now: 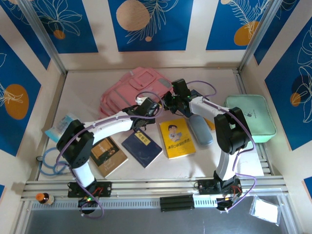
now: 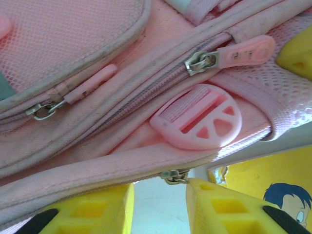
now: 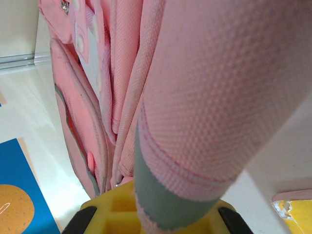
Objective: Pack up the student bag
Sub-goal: Unzip the student bag at the top-center of the table.
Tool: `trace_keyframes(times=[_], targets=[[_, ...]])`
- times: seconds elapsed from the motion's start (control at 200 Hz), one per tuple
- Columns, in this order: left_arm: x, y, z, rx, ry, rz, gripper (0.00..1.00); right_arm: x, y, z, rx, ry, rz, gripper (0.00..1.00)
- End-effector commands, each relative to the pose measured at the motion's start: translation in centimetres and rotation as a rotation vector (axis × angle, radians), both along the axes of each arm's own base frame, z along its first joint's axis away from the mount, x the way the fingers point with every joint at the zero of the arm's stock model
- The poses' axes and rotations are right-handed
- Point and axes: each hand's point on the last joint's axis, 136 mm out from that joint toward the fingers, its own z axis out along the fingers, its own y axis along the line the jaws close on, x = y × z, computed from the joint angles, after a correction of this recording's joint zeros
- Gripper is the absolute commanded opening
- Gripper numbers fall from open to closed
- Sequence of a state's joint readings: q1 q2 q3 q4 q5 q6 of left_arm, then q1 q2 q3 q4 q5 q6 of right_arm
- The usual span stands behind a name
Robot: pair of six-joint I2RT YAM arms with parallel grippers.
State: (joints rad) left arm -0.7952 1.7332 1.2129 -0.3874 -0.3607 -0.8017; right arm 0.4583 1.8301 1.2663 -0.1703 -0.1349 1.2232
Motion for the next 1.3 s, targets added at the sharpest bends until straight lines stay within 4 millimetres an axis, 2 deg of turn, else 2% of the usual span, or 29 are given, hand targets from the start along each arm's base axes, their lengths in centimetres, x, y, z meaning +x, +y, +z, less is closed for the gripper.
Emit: trace_keyframes(times=[0.0,0.31,0.47,0.55,0.655,0.78,1.13,1.295], targets=[[0.0,0.5,0.2,0.045,0.001,0.02,0.32,0.5,1.9,4.2,0.081,-0.088,0.062,0.0],[1.1,-0.7,-0.5,0.096,0.014,-0.026,0.35,0.2,2.1,4.1,0.086,-0.085,0.077,0.0],[1.8,-0.6,0.3,0.111,-0.016,-0.01,0.34,-0.1,2.3,3.9,0.086,-0.082,0.087,0.0],[2.0,-0.5,0.6,0.11,-0.029,-0.003,0.31,-0.1,2.4,3.9,0.083,-0.086,0.093,0.0],[1.9,-0.4,1.0,0.105,-0.037,-0.002,0.21,0.0,2.2,3.9,0.078,-0.09,0.094,0.0],[1.5,0.0,1.4,0.102,-0.044,0.0,0.18,0.1,2.0,4.0,0.072,-0.094,0.089,0.0],[0.2,1.3,0.3,0.144,-0.015,-0.028,0.0,0.5,1.6,4.0,0.089,-0.09,0.079,0.0],[-1.5,2.7,0.1,0.144,0.018,-0.067,0.0,0.9,0.6,3.3,0.05,-0.093,0.063,0.0]])
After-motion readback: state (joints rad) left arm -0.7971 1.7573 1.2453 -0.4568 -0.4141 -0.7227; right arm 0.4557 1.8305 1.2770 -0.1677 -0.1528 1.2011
